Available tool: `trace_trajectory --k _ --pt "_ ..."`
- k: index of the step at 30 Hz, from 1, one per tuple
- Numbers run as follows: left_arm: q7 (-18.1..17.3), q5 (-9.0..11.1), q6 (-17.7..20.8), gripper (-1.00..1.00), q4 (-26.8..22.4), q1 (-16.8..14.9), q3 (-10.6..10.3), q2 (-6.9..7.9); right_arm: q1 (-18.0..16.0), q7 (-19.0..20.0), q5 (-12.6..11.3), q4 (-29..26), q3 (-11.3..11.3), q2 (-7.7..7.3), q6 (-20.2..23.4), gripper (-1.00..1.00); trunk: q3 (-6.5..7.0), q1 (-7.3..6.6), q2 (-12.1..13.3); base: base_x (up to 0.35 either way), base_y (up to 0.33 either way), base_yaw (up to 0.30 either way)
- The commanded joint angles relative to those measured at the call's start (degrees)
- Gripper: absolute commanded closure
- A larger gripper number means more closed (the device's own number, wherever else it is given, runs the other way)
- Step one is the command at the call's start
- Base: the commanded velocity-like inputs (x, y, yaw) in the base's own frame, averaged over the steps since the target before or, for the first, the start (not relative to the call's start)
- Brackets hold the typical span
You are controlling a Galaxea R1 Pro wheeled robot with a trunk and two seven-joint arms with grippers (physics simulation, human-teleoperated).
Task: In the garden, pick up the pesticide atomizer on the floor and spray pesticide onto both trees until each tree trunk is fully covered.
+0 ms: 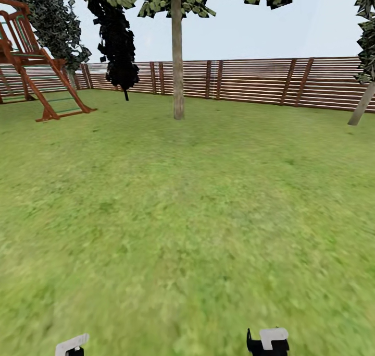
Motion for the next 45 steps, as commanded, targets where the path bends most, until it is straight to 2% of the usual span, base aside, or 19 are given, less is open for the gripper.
trace_trajectory --k 1,45 --pt "-0.04 -0.58 -0.22 1.0 0.08 -0.06 0.49 0.0 -0.04 -0.28 0.6 0.05 -0.42 0.01 -0.11 -1.0 -0.05 0.03 -0.02 0.342 0.0 0.0" --pt "-0.04 -0.49 -0.22 1.0 0.0 0.01 0.49 0.18 -0.04 -0.28 0.6 0.05 -0.42 0.04 -0.11 -1.0 -0.05 0.03 -0.02 0.344 0.0 0.0"
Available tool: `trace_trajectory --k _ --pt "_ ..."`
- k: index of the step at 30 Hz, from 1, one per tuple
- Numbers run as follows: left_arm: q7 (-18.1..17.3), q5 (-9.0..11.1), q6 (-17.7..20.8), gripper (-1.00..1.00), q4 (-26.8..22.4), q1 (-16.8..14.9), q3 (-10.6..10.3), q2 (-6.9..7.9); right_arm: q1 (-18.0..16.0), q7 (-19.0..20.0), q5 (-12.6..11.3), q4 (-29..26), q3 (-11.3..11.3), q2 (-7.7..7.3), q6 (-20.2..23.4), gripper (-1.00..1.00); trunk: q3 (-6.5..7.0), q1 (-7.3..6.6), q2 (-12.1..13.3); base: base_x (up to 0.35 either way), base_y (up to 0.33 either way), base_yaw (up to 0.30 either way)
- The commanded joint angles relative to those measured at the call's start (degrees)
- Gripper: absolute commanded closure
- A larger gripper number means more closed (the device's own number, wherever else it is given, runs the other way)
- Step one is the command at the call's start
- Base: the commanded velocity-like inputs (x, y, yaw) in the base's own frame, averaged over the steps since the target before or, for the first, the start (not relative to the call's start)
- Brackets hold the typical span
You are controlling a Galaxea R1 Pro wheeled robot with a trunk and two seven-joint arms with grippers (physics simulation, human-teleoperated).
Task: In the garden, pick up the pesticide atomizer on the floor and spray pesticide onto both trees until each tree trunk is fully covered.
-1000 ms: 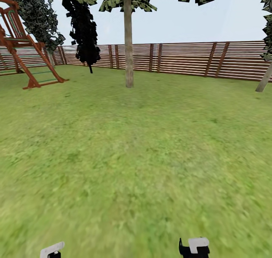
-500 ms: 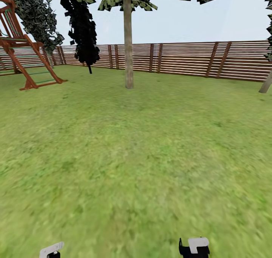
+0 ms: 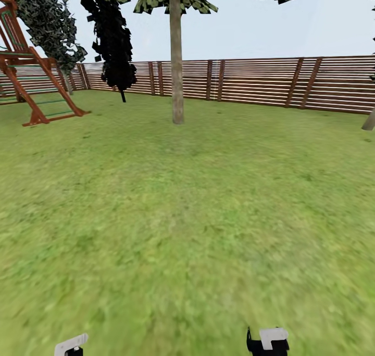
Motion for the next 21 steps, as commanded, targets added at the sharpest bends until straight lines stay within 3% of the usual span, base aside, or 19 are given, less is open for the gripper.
trace_trajectory --k 1,21 --pt "-0.04 -0.57 -0.22 1.0 0.07 -0.06 0.49 0.0 -0.04 -0.28 0.6 0.05 -0.42 0.02 -0.11 -1.0 -0.05 0.03 -0.02 0.346 0.0 0.0" --pt "-0.04 -0.57 -0.22 1.0 0.07 -0.06 0.49 0.0 -0.04 -0.28 0.6 0.05 -0.42 0.06 -0.11 -1.0 -0.05 0.03 -0.02 0.346 0.0 0.0"
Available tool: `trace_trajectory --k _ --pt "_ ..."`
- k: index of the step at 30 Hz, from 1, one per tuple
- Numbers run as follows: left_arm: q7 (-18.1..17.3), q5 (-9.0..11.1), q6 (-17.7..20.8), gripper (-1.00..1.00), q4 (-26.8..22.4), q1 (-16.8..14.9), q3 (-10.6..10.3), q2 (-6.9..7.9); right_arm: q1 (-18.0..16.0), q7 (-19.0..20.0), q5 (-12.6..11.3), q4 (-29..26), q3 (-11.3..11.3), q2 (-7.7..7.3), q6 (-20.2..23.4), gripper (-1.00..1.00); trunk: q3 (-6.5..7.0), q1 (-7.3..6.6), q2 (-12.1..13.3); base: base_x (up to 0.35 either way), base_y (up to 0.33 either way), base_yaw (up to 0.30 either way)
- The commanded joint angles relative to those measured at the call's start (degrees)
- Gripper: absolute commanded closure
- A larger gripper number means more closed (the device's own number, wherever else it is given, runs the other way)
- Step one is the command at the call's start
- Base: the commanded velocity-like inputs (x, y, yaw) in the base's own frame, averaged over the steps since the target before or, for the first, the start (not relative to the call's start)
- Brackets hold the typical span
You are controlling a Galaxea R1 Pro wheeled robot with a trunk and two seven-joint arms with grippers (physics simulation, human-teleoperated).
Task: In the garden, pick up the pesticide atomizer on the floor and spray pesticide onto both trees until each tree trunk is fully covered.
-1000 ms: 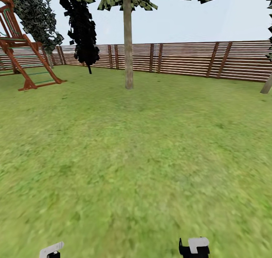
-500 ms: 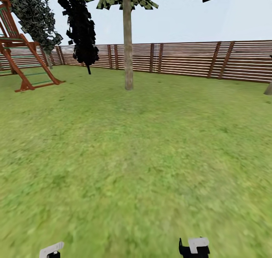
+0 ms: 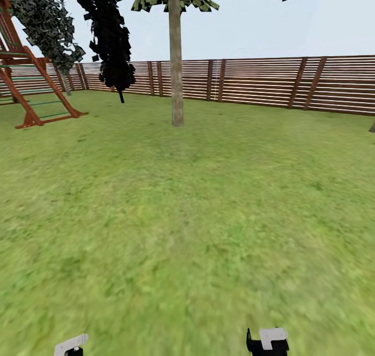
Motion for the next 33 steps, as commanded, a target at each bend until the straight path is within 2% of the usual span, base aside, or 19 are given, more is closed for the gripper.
trace_trajectory --k 1,29,33 --pt "-0.04 -0.59 -0.22 1.0 0.07 -0.04 0.49 0.0 -0.04 -0.28 0.6 0.05 -0.42 0.02 -0.11 -1.0 -0.05 0.03 -0.02 0.346 0.0 0.0" --pt "-0.04 -0.64 -0.22 1.0 0.07 -0.04 0.49 0.0 -0.04 -0.28 0.6 0.05 -0.42 0.02 -0.11 -1.0 -0.05 0.03 -0.02 0.346 0.0 0.0" --pt "-0.04 -0.64 -0.22 1.0 0.07 -0.05 0.49 0.0 -0.04 -0.36 0.6 0.05 -0.46 -0.45 -0.11 -1.0 -0.05 0.03 -0.02 0.346 0.0 0.0"
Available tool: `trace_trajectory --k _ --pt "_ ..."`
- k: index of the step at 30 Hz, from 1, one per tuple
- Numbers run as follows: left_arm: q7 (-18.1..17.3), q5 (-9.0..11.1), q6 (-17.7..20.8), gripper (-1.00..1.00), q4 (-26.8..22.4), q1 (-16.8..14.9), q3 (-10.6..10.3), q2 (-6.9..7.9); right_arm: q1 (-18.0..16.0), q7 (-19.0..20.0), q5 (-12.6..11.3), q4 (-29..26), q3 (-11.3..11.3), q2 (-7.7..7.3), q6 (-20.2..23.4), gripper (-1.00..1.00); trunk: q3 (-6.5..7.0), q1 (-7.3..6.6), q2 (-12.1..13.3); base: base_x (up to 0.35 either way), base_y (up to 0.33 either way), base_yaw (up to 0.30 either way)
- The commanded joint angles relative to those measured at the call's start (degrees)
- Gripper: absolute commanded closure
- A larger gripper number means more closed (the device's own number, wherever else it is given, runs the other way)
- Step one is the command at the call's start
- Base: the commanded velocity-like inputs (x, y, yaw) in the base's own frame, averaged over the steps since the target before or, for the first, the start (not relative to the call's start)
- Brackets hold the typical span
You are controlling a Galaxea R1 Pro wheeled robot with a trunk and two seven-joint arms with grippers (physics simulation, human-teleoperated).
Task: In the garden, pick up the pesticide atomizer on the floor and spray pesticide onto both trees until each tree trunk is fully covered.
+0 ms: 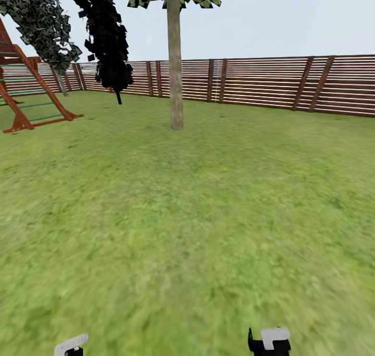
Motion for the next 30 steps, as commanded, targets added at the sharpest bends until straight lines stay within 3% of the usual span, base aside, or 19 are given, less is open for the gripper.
trace_trajectory --k 1,30 --pt "-0.04 -0.59 -0.22 1.0 0.07 -0.06 0.49 0.0 -0.04 -0.28 0.62 0.05 -0.4 -0.01 -0.11 -1.0 -0.05 0.03 -0.02 0.345 0.0 0.0" --pt "-0.04 -0.59 -0.22 1.0 0.07 -0.05 0.49 0.0 -0.04 -0.25 0.6 0.05 -0.37 0.2 -0.11 -1.0 -0.05 0.03 -0.02 0.346 0.0 0.0"
